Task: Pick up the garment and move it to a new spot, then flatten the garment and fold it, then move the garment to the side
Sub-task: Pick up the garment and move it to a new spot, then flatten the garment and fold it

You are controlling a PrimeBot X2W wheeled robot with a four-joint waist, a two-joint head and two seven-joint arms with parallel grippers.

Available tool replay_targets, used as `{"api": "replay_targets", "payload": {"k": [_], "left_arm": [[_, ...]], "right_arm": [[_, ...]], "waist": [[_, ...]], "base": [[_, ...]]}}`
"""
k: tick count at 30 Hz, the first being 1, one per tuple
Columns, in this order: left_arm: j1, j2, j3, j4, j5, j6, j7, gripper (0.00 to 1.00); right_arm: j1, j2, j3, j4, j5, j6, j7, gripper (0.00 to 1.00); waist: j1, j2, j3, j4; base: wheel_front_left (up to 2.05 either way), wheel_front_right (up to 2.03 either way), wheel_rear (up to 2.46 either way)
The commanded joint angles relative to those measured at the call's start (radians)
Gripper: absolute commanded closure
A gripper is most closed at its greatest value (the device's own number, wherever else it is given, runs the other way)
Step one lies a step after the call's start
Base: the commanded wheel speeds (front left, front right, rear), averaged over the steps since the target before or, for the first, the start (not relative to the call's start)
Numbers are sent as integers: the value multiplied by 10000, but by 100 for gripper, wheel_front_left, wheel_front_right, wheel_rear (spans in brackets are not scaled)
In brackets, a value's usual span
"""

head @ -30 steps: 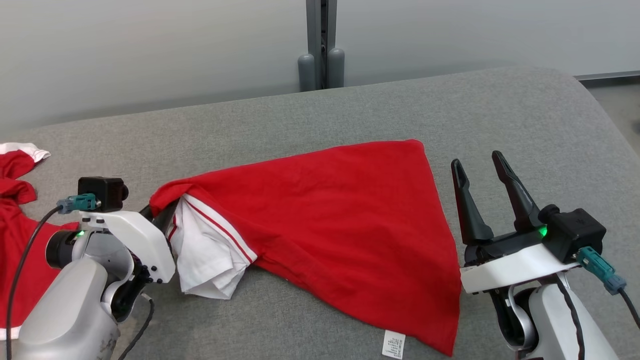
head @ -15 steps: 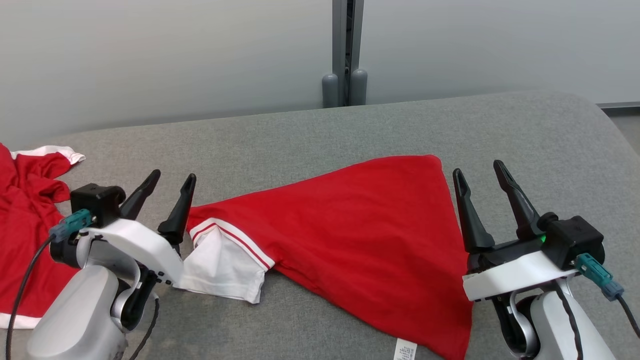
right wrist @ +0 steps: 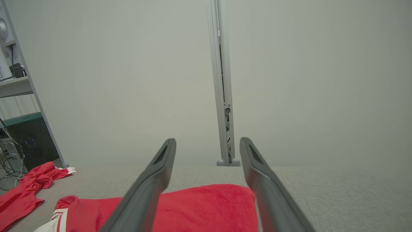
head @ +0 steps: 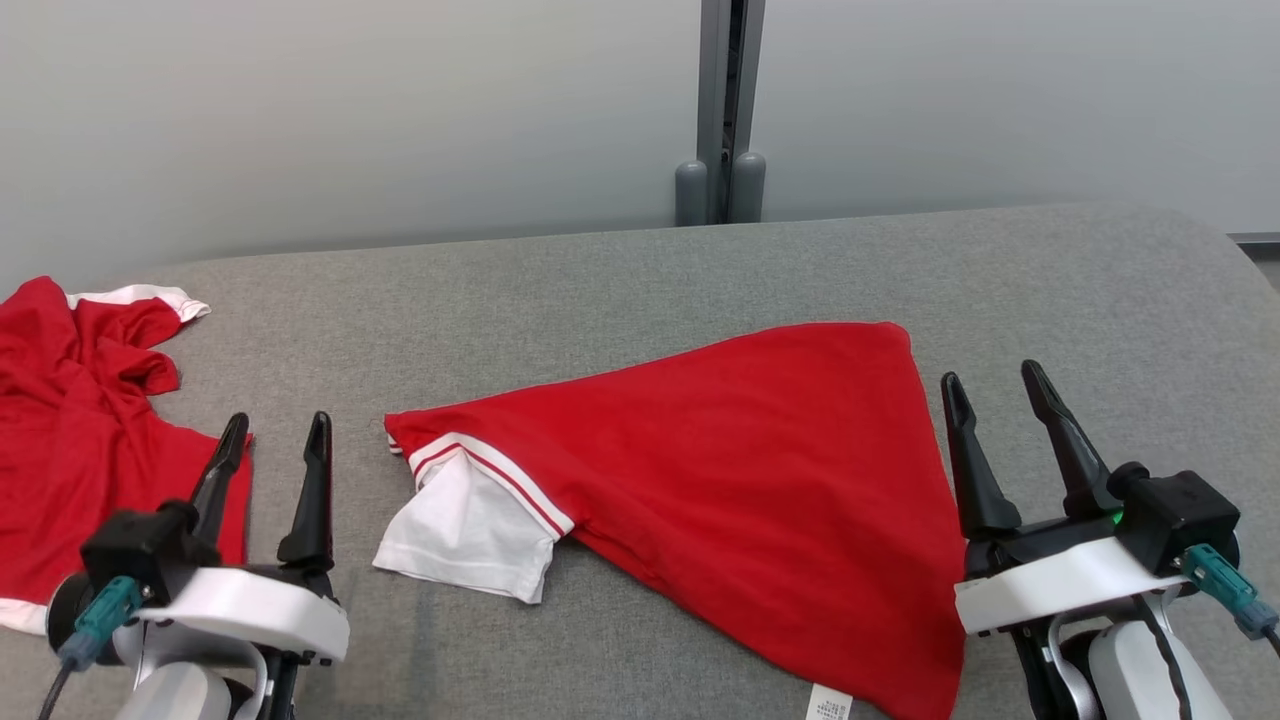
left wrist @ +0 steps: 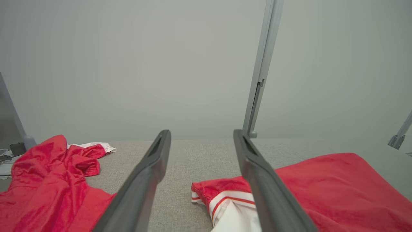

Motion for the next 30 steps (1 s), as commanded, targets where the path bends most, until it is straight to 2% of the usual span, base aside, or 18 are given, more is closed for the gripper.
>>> {"api": "replay_targets", "payload": {"k": [1, 2, 9, 16, 30], "left_arm": [[256, -52, 136, -249, 166, 164, -47, 0], [675, -167, 386, -715, 396, 363, -52, 0], [1957, -818, 875, -1608, 1080, 554, -46, 0], [2502, -1359, 1151, -1854, 1647, 217, -48, 0], [2622, -1856, 1637, -1777, 2159, -259, -49, 0]], "right_arm": [[137, -46, -88, -39, 40, 5, -51, 0], [188, -40, -188, -105, 72, 5, -51, 0], [405, -24, -474, -85, 112, 5, -51, 0], [527, -55, -546, -34, 85, 5, -51, 0], [526, -169, -528, 117, 142, 5, -51, 0]], "waist": [[0, 0, 7, 20], [0, 0, 23, 47], [0, 0, 66, 20], [0, 0, 81, -3], [0, 0, -58, 42]], "base": [[0, 0, 0], [0, 0, 0], [0, 0, 0], [0, 0, 0], [0, 0, 0]]}}
